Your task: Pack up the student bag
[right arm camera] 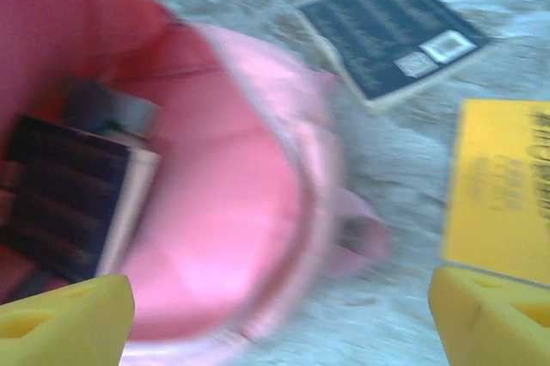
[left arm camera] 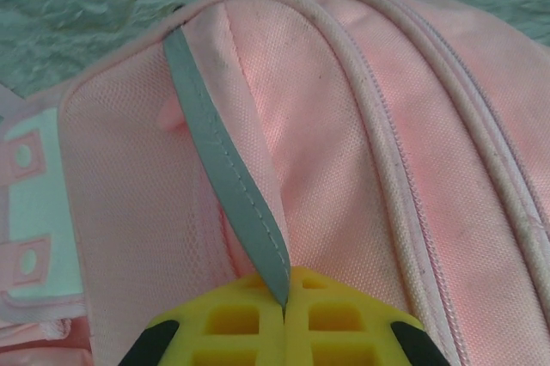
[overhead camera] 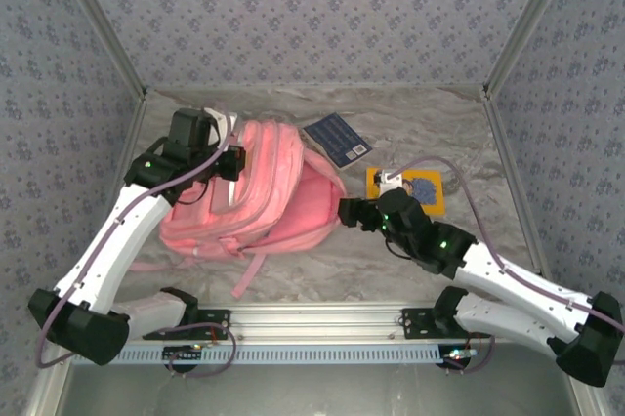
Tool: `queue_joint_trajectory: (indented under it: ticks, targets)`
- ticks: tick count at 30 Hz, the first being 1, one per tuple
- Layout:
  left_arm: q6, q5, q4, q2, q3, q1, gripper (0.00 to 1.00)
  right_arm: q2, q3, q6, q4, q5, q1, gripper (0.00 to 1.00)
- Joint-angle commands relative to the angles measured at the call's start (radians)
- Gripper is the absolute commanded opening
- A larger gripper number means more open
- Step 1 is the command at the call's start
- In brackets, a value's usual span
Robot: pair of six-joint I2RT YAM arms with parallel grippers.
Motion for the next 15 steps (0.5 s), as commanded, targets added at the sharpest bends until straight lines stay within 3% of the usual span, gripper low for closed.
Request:
queue_joint_trajectory:
  ticks: [1, 6, 11, 15]
  targets:
    - [-0.053, -0.165, 0.005, 0.001, -0.059, 0.014, 0.0, 0.026, 0.062, -0.075, -0.185, 0.03, -0.058, 0.88]
    - [-0.071, -0.152, 0.058, -0.026, -0.148, 0.013, 0.17, 0.087, 0.057, -0.082, -0.111, -0.076, -0.158, 0.85]
    - [-0.107, -0.099, 0.103, -0.039, -0.194, 0.012, 0.46, 0.291, 0.171, -0.048, -0.126, -0.274, -0.303, 0.91]
    - [-0.145, -0.068, 0.136, -0.083, -0.228, 0.013, 0.53, 0.513, 0.326, -0.118, -0.14, -0.273, -0.341, 0.94]
